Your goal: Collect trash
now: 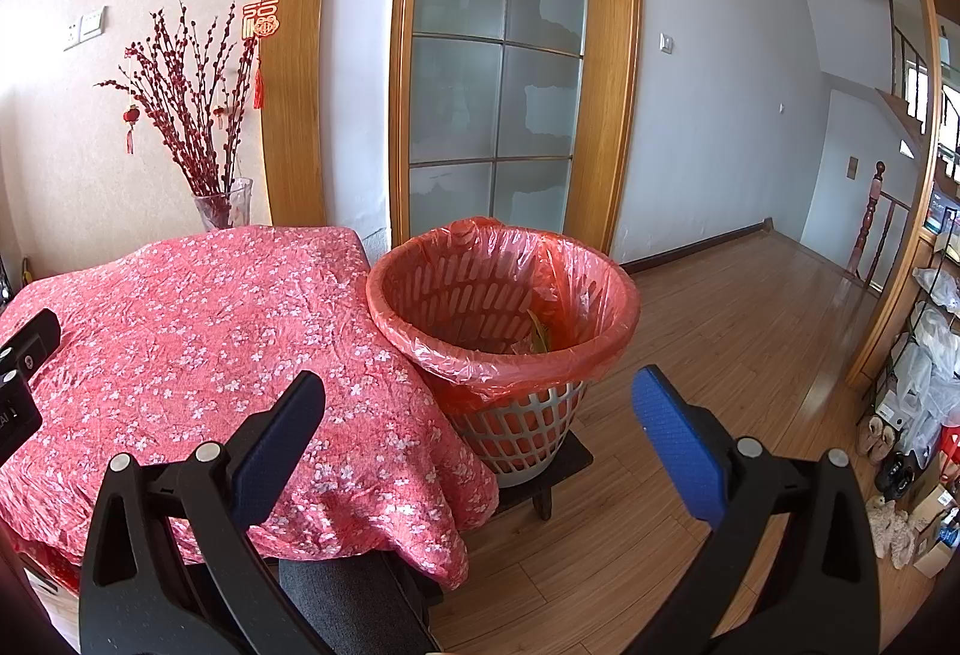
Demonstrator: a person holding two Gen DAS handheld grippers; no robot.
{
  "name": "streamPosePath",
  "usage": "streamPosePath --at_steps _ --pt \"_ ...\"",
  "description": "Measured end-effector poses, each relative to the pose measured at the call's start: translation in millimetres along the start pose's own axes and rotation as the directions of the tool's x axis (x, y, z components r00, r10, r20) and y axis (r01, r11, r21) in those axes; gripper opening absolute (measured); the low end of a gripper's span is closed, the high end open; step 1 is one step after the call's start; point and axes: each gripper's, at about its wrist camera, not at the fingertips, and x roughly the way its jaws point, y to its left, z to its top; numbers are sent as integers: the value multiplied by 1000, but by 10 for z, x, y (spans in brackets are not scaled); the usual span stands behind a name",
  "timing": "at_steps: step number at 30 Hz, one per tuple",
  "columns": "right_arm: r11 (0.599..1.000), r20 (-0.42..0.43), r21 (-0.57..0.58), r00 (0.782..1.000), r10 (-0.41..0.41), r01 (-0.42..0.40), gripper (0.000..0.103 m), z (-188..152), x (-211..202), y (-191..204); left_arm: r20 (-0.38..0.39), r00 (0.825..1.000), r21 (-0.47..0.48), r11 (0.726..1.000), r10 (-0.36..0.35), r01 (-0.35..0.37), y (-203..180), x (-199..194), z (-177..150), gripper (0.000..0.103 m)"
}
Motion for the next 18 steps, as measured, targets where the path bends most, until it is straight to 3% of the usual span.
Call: streamPosePath --at_steps 18 --pt "1000 -1 0 1000 1 -1 101 -6 1 -1 -3 1000 3 1000 1 -1 5 10 -1 97"
